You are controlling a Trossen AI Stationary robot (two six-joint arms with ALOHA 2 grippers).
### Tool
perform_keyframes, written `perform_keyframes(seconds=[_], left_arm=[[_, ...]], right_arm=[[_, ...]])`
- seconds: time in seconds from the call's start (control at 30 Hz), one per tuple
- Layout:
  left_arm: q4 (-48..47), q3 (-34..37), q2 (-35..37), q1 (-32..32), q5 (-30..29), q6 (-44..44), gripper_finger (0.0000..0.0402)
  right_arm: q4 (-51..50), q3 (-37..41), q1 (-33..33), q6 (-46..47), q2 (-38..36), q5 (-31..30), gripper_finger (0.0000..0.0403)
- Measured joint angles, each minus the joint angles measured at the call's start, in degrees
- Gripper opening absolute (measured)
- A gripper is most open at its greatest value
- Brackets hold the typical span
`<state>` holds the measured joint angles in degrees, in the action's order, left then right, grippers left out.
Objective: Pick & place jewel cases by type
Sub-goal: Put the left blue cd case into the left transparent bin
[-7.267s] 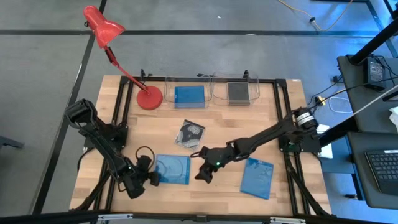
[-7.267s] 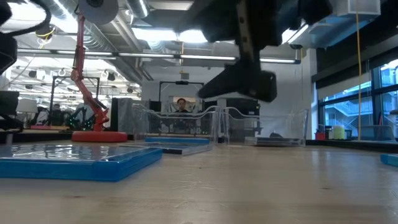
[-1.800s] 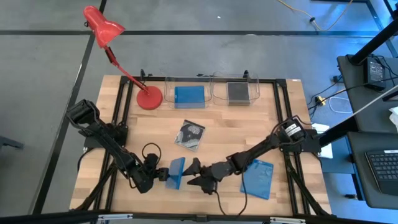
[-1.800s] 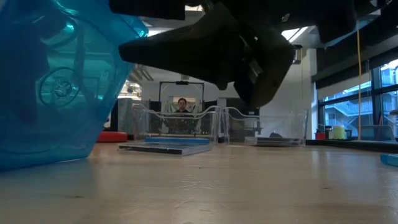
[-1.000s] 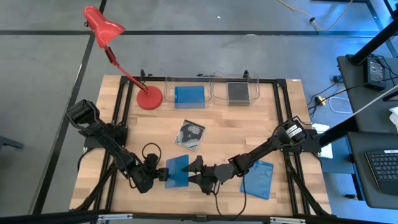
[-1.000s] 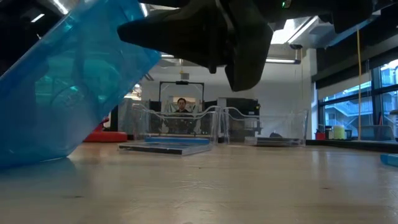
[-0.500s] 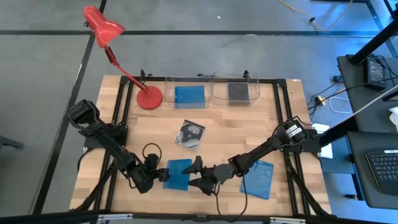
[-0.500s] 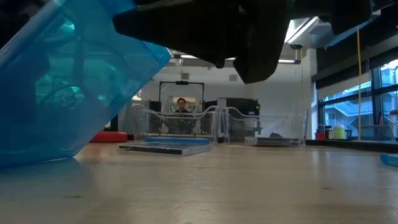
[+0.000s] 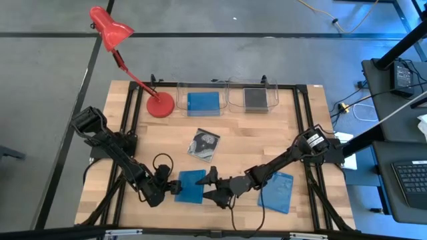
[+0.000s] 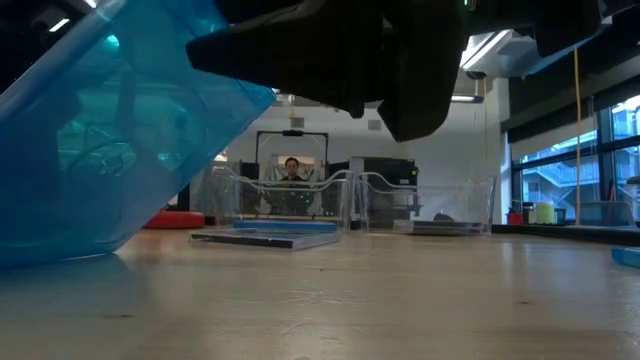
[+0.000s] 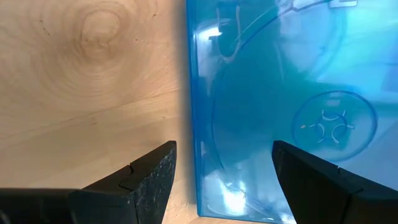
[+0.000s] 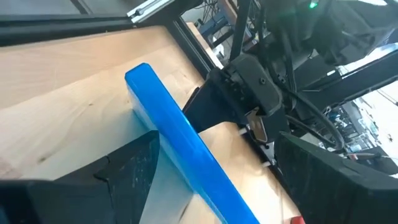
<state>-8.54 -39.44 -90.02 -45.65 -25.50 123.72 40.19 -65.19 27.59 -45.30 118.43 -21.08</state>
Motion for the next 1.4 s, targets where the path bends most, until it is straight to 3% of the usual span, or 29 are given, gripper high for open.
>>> perform_keyframes(seconds=[0.73, 0.97, 1.4], left_arm=[[0.00, 0.00, 0.02, 0.00, 0.04, -0.41, 0.0260], [0.00, 0.00, 0.02, 0.00, -0.07, -0.43, 0.0260], [-0.02, 0.00, 0.02, 0.00, -0.26, -0.43, 0.0260]], right_arm=[[-0.67, 0.00, -0.57, 1.99, 0.00, 1.24, 0.0321], [-1.51, 0.02, -0.37, 2.99, 0.00, -1.73, 0.0320], [-1.54, 0.00, -0.37, 2.88, 0.00, -1.75, 0.0237]])
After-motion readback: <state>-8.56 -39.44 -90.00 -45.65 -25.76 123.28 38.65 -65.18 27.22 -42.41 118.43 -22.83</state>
